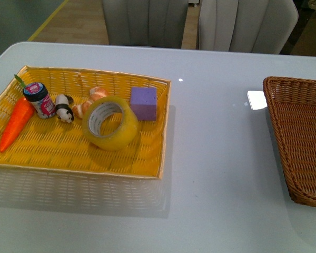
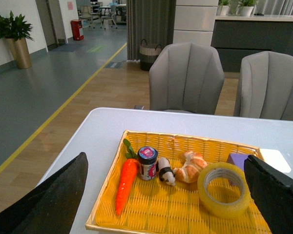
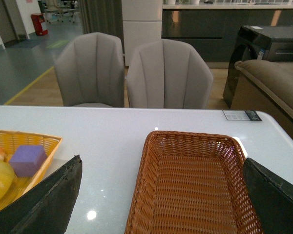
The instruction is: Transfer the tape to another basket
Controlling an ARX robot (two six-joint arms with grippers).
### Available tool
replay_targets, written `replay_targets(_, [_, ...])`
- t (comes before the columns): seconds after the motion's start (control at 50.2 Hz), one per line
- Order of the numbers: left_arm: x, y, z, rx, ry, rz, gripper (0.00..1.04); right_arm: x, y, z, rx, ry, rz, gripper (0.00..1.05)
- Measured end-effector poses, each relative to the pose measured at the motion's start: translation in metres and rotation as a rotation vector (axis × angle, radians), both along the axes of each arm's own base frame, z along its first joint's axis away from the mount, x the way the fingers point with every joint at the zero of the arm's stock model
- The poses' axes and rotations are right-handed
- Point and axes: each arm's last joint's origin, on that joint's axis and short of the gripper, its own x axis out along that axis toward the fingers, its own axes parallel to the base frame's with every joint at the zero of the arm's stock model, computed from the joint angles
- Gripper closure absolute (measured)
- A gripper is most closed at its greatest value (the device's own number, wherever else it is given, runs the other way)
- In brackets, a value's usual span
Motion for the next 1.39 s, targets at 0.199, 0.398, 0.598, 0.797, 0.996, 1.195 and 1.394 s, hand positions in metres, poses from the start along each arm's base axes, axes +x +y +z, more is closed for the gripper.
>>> replay_targets(0.199, [0.0, 0.0, 0.0, 0.0, 0.0, 0.0, 0.09, 0.0, 0.0, 0.0, 0.0, 0.0, 0.0, 0.09])
replay_targets(0.398, [0.0, 0.0, 0.0, 0.0, 0.0, 0.0, 0.09, 0.0, 0.0, 0.0, 0.0, 0.0, 0.0, 0.09])
replay_targets(0.598, [0.0, 0.0, 0.0, 0.0, 0.0, 0.0, 0.09, 0.017, -0.021, -0.007, 0.02, 0.498, 0.073, 0.09])
replay_targets(0.797, [0.0, 0.0, 0.0, 0.0, 0.0, 0.0, 0.09, 0.083, -0.066, 0.008, -0.106, 0.445, -0.031, 0.09])
replay_targets(0.996, [0.0, 0.0, 0.0, 0.0, 0.0, 0.0, 0.09, 0.176, -0.111, -0.023, -0.129, 0.577, -0.07, 0.09])
replay_targets(1.195, [0.0, 0.0, 0.0, 0.0, 0.0, 0.0, 0.09, 0.242, -0.143, -0.071, -0.076, 0.74, -0.099, 0.09])
replay_targets(1.394, [0.0, 0.0, 0.0, 0.0, 0.0, 0.0, 0.09, 0.282, -0.162, -0.09, -0.062, 0.784, -0.145, 0.09])
